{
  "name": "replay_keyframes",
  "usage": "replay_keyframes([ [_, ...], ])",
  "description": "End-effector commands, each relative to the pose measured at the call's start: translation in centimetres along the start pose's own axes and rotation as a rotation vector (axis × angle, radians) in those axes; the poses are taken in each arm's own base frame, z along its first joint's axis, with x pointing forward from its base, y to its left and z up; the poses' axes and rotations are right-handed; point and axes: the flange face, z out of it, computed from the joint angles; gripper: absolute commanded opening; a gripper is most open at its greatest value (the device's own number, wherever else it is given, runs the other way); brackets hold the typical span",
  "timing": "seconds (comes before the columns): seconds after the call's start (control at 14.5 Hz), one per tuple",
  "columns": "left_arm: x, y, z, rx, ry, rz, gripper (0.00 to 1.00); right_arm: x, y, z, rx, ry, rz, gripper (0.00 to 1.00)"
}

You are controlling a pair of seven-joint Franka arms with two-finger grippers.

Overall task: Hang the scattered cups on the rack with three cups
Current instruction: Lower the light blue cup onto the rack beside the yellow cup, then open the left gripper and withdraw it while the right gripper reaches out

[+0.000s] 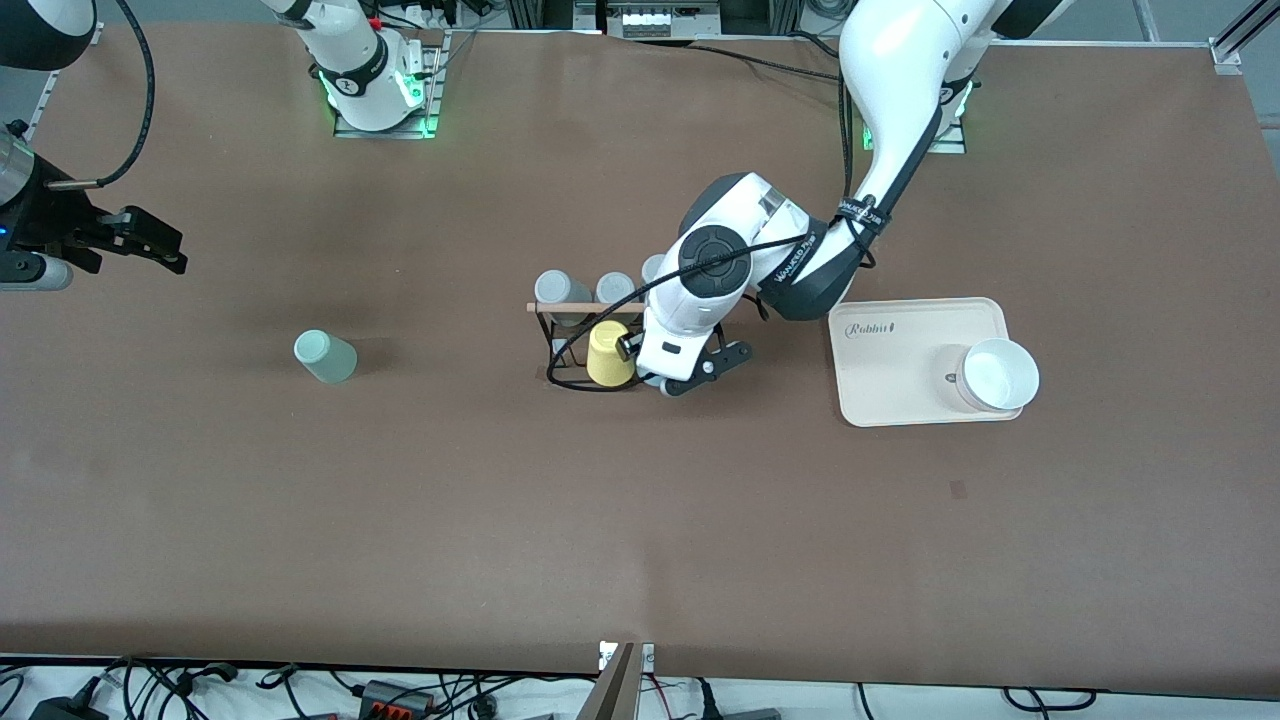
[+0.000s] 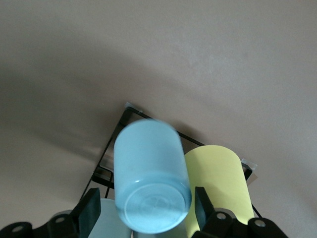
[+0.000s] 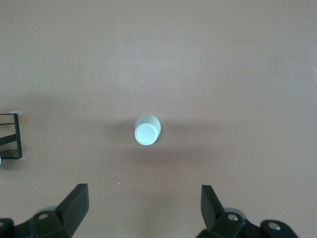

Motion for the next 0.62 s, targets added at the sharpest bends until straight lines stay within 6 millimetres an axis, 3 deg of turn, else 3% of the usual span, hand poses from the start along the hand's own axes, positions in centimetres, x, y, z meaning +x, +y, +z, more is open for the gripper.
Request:
replay_keyframes([
  [0.0, 0.3, -0.6, -3.3, 0.003, 0.019, -0.008, 0.94, 0.0, 0.0, -0.2, 0.003, -0.004, -0.001, 1.00],
  [0.07, 0.5, -0.9, -4.0, 0.012, 0.016, -0.012, 0.94, 0.0, 0.0, -0.2, 0.003, 0.001, 0.000, 1.00],
  [0.28, 3.1, -3.0, -8.6, 0.006, 0.036, -0.042, 1.00, 0.2, 0.1, 0.1, 0.003, -0.005, 0.002, 1.00],
  [0.55, 7.6, -9.0, -16.3, 0.053, 0.040, 0.068, 1.00, 0.5, 0.2, 0.9, 0.003, -0.021, 0.003, 1.00],
])
